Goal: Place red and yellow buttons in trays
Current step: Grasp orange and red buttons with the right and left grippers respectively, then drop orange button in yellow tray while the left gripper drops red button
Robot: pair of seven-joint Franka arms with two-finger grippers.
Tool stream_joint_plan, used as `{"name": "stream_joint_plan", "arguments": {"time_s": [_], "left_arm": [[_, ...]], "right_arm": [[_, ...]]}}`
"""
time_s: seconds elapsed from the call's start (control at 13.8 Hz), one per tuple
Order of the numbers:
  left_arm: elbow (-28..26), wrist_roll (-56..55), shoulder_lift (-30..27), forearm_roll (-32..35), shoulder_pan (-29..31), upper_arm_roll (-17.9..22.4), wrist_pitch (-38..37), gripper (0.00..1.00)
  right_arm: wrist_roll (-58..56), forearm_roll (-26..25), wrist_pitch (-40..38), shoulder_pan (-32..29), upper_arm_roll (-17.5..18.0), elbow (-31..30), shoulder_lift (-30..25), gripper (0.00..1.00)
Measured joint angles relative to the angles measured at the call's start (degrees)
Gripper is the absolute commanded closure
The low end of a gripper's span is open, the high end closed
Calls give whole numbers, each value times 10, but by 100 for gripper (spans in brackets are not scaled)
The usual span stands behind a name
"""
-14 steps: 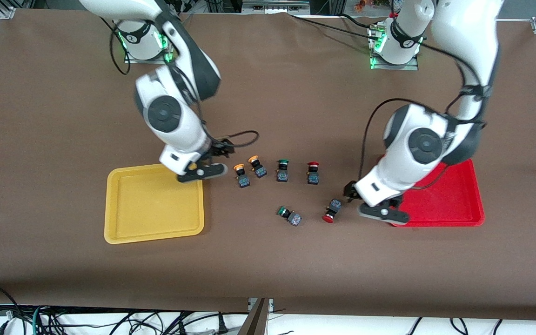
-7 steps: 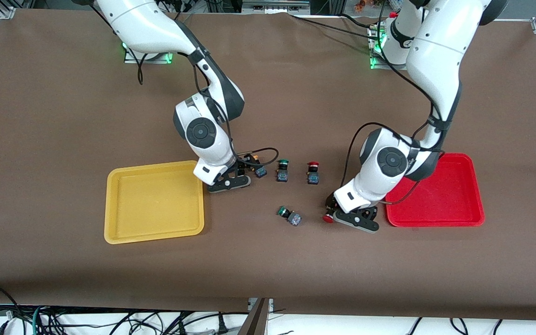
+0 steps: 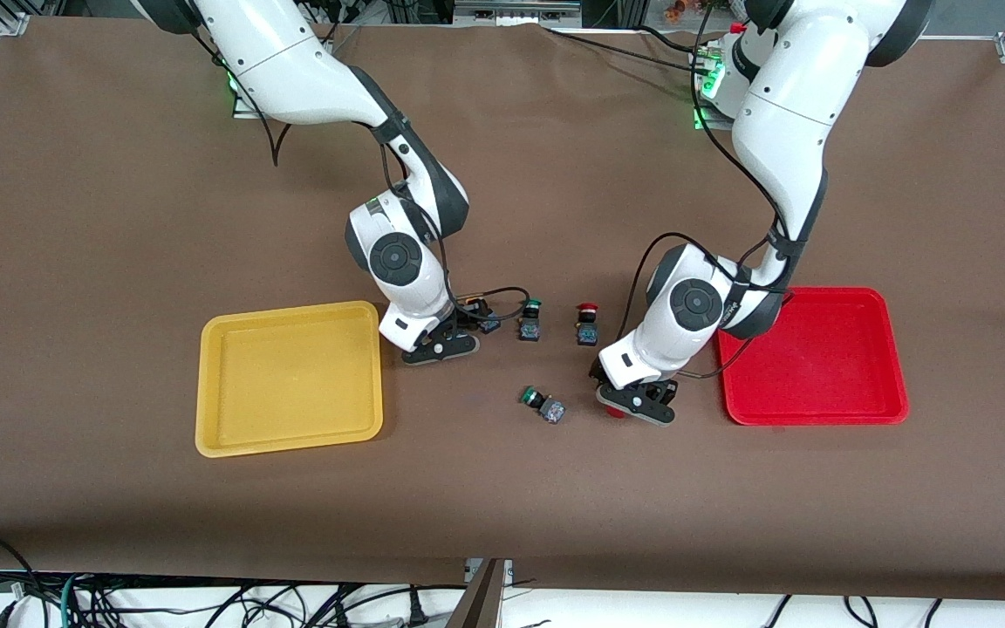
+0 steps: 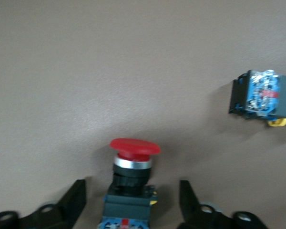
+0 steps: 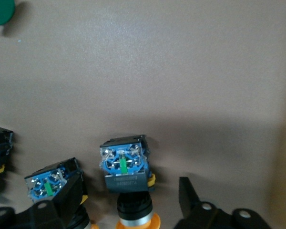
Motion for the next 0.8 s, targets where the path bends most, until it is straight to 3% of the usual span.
{"name": "stream_joint_plan", "arguments": {"time_s": [0.07, 0.36, 0.58, 0.8], "left_arm": [[-1, 0, 0, 0, 1, 0, 0, 100], [-2, 3, -14, 0, 3, 4, -18, 100], [5, 4, -76, 7, 12, 15, -153, 100], [6, 6, -142, 70, 53, 32, -294, 100]], "right_arm": [[1, 1, 0, 0, -1, 0, 0, 46], [3, 3, 9, -1, -1, -1, 5, 86], [0, 3, -3, -8, -4, 2, 4, 87], [-65, 1, -80, -27, -22, 26, -22, 87]]}}
